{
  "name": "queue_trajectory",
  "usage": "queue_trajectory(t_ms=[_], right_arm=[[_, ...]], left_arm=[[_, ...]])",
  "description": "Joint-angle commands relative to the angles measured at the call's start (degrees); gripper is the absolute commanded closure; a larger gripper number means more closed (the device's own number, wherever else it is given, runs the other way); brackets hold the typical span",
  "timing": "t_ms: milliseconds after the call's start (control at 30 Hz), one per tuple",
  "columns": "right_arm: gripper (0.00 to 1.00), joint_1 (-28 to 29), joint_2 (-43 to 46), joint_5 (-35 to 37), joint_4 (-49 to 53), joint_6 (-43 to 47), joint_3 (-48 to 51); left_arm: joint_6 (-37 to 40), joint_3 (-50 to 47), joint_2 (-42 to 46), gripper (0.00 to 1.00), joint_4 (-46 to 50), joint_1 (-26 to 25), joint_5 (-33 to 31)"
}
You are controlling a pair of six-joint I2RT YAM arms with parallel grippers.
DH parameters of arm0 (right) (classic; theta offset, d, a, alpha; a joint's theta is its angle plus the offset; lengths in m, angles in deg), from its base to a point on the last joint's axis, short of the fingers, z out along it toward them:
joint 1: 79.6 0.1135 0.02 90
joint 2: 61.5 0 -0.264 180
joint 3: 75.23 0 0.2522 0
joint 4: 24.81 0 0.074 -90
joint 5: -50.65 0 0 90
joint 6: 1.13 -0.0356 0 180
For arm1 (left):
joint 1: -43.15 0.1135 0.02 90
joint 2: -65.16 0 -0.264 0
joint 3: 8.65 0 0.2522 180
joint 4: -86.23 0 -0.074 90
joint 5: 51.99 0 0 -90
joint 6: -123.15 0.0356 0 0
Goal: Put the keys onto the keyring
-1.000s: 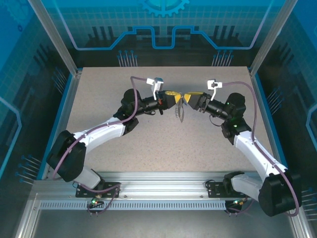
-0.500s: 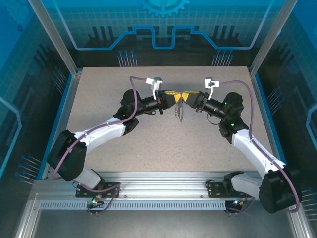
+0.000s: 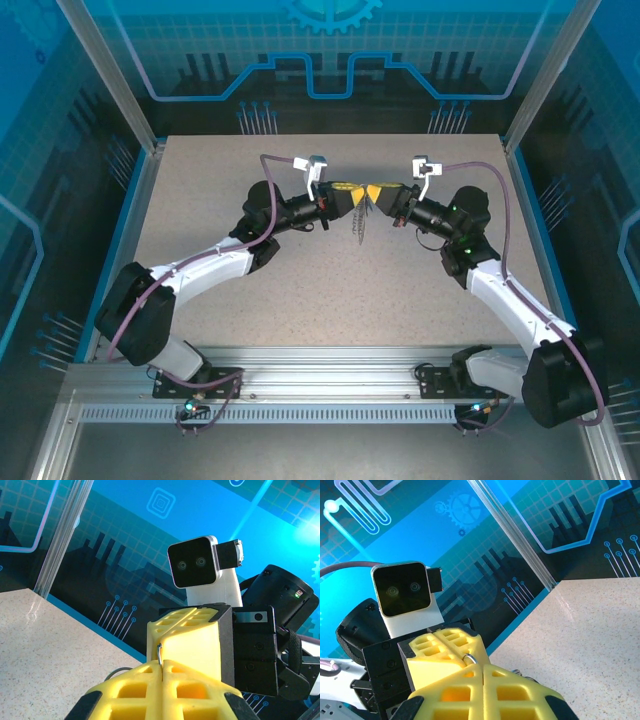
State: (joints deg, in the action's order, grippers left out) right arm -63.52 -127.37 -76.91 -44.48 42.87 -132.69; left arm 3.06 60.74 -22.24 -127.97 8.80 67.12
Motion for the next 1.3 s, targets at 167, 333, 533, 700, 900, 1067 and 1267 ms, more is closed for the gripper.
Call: queue_trajectory(t_ms=[167,333,533,700,900,1067,1267], right_arm=[[1.0,-0.06,0.17,-5.58,8.65,7.91,-5.12],[1.0,-1.89,-0.27,-8.25,12.92,10.62,-6.38],[1.0,-2.8,-0.92,-10.64,16.39,13.15,-9.39],[1.0,-2.89,-1.67,-12.3,19.53,15.02,-10.72],[1.0,-2.89,-2.07,-13.04,23.02,17.4,-11.84],[1.0,-3.11,-2.38,-13.37,25.44,19.06,-12.6],[1.0,-3.4,-2.77,-13.56,25.95,19.45,-12.81]], left_arm=[[3.78,1.08,2.14,0.89,4.19,0.05,3.88],[3.59,2.4,1.96,0.88,6.55,1.52,8.84],[4.28,4.4,1.72,0.82,10.08,2.66,12.6],[4.55,6.0,0.92,0.82,11.63,2.88,14.57],[4.85,7.09,0.64,0.76,12.73,3.32,15.04],[5.89,7.55,1.17,0.75,14.45,3.93,15.15],[6.71,8.41,1.35,0.78,16.48,4.38,15.99]])
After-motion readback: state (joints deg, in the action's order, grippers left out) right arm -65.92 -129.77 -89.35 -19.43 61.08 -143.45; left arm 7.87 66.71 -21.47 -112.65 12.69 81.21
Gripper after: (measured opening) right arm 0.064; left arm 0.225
